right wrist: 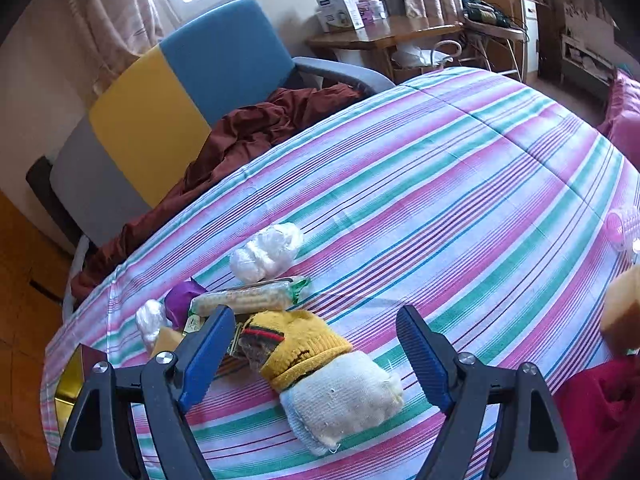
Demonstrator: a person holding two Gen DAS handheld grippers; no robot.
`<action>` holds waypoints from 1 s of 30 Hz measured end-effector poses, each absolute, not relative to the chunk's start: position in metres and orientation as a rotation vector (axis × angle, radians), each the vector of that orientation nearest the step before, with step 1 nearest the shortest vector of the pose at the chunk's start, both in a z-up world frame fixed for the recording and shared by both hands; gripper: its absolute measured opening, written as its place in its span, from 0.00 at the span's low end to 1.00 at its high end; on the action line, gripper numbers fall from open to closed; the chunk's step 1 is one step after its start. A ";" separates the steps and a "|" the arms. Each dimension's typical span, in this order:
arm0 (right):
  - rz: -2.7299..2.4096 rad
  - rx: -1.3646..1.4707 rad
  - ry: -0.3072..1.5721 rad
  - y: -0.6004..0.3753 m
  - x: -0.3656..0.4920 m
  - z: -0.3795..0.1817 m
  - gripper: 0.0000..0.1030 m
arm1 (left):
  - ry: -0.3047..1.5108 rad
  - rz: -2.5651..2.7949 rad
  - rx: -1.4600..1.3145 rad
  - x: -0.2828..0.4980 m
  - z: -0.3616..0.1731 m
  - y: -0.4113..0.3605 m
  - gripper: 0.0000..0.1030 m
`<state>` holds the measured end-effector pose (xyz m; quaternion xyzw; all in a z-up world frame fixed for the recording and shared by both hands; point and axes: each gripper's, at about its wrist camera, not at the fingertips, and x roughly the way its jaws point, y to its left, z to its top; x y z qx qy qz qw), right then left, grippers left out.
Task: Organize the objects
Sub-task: 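Move both tools back toward the remaining items on the cloth, then grasp the second yellow sponge with the left tool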
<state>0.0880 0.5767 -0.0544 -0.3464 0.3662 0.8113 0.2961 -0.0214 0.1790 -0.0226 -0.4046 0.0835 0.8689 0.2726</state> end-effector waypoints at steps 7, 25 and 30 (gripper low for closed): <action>2.152 -0.903 1.100 0.582 0.093 -0.059 0.82 | 0.262 2.189 -1.111 -0.025 -0.022 0.237 1.00; 2.227 -0.912 1.215 0.579 0.091 -0.059 0.82 | 0.375 2.001 -1.173 -0.075 -0.047 0.374 1.00; 2.235 -0.915 1.253 0.581 0.090 -0.061 0.82 | 0.527 1.952 -1.142 -0.085 -0.062 0.412 0.98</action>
